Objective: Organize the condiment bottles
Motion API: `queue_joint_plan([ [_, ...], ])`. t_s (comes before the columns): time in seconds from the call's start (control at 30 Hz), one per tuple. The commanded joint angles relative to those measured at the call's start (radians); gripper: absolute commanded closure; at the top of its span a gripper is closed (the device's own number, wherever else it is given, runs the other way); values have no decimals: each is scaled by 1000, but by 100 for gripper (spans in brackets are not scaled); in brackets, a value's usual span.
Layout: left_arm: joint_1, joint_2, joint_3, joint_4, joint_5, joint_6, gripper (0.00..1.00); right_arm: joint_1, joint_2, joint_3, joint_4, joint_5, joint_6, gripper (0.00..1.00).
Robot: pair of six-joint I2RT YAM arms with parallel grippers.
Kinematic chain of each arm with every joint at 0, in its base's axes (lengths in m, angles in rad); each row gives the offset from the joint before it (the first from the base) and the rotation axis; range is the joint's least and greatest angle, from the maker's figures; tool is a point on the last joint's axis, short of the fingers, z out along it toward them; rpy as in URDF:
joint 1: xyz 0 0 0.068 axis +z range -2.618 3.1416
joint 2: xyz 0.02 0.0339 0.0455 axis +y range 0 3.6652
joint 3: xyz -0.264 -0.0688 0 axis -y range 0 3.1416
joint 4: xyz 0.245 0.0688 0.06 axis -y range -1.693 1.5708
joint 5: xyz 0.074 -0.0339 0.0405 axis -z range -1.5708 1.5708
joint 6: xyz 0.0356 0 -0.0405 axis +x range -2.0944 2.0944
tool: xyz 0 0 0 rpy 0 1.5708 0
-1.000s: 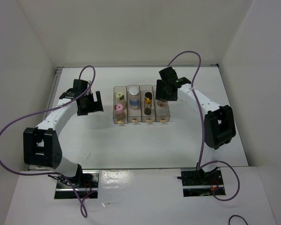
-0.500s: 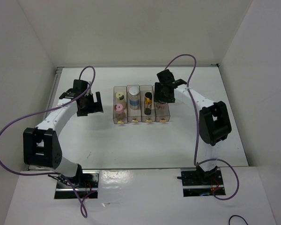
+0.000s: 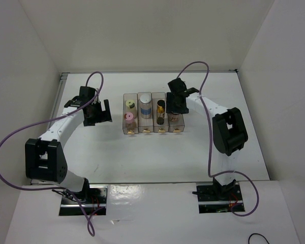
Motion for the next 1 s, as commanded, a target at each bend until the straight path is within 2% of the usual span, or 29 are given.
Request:
queue_joint_plan([
  [0.0, 6, -44, 16, -3, 8, 5, 1, 11, -16, 3, 73, 25, -7, 77],
  [0.2, 6, -44, 16, -3, 8, 5, 1, 11, -7, 3, 73, 34, -7, 68],
  [0.33, 6, -44, 16, -3, 8, 5, 1, 11, -7, 3, 64, 34, -7, 56],
  [0.53, 6, -53, -4, 7, 8, 5, 1, 11, -16, -7, 64, 34, 2, 45],
  [0.7, 6, -53, -4, 7, 17, 5, 1, 20, -16, -16, 55, 34, 2, 42],
  [0.77, 6, -53, -13, 7, 18, 5, 1, 20, -16, -16, 55, 34, 2, 35],
  [0.97, 6, -62, -13, 7, 18, 5, 1, 20, -16, -16, 55, 34, 2, 28],
])
